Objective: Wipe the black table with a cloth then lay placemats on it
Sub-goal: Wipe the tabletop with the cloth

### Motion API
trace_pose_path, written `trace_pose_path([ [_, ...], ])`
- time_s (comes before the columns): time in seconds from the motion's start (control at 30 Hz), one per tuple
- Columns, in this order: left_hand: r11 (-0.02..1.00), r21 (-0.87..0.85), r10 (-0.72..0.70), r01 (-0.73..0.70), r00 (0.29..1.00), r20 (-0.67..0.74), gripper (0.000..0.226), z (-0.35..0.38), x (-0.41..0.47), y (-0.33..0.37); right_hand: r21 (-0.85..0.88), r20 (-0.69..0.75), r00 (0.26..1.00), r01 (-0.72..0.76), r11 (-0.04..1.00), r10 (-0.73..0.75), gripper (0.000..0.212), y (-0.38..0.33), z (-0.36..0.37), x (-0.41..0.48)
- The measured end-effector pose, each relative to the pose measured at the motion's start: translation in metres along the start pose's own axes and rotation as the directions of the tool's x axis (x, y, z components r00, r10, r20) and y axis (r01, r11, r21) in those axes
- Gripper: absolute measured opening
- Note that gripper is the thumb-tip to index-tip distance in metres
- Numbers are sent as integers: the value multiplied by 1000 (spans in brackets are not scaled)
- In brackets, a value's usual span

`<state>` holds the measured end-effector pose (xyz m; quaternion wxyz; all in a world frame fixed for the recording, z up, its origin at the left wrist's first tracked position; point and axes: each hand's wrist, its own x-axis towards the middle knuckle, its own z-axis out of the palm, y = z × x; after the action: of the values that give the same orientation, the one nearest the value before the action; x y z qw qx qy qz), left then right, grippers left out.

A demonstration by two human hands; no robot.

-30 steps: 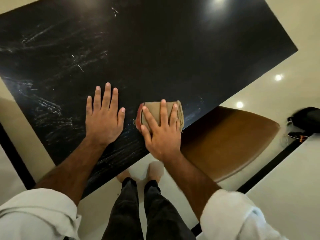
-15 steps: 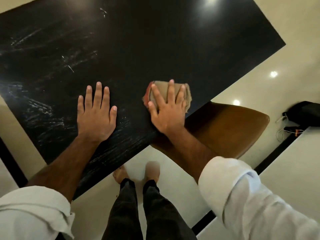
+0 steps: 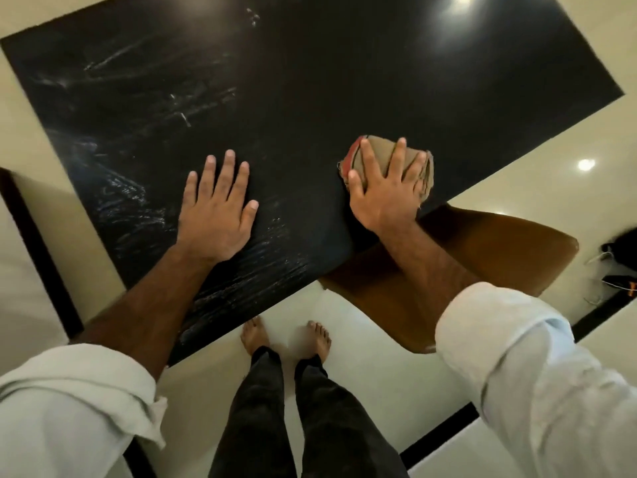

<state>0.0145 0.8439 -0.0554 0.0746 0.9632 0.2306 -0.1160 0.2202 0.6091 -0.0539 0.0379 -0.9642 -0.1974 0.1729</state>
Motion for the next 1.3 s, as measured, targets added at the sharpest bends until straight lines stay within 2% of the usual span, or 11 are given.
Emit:
trace_pose_path([
  [0.1,998,30,-47,47,999,10,73,2,-18,-12,5,-34,987,158,987,-158,70,-54,20,-29],
  [0.2,997,25,-74,75,997,-8,74,5,-35,-25,-14,35,937,347,938,-346,71,-92,46,-105],
  [0.27,996,16,-89,90,996,-15,75,6,-44,-34,-7,73,914,402,916,-400,72,-91,57,-154],
  [0.4,995,1,-95,95,995,-16,77,6,-55,-47,-22,81,951,301,953,-298,72,-57,58,-183],
  [0.5,998,-23,-66,65,997,-45,74,9,-56,-52,-23,12,989,145,989,-145,70,-57,47,-134],
  [0.57,997,-46,-58,56,997,-50,73,12,-55,-56,6,-49,994,96,995,-96,69,-80,43,-91],
  [0.7,998,-59,-22,19,999,-44,72,14,-55,-64,13,-79,988,136,991,-135,70,-138,51,-67],
  [0.83,998,-28,50,-52,998,-48,72,12,-59,-88,-37,1,949,316,948,-316,71,-159,77,-154],
  [1.0,997,-18,71,-72,996,-45,71,10,-59,-95,-43,94,959,273,961,-268,72,-123,90,-243],
  [1.17,998,-23,60,-62,996,-72,74,14,-57,-98,-28,-33,997,65,998,-66,68,-109,65,-163],
  [1.3,999,-11,48,-49,995,-92,76,20,-56,-98,19,-131,987,95,995,-91,66,-156,52,-64],
])
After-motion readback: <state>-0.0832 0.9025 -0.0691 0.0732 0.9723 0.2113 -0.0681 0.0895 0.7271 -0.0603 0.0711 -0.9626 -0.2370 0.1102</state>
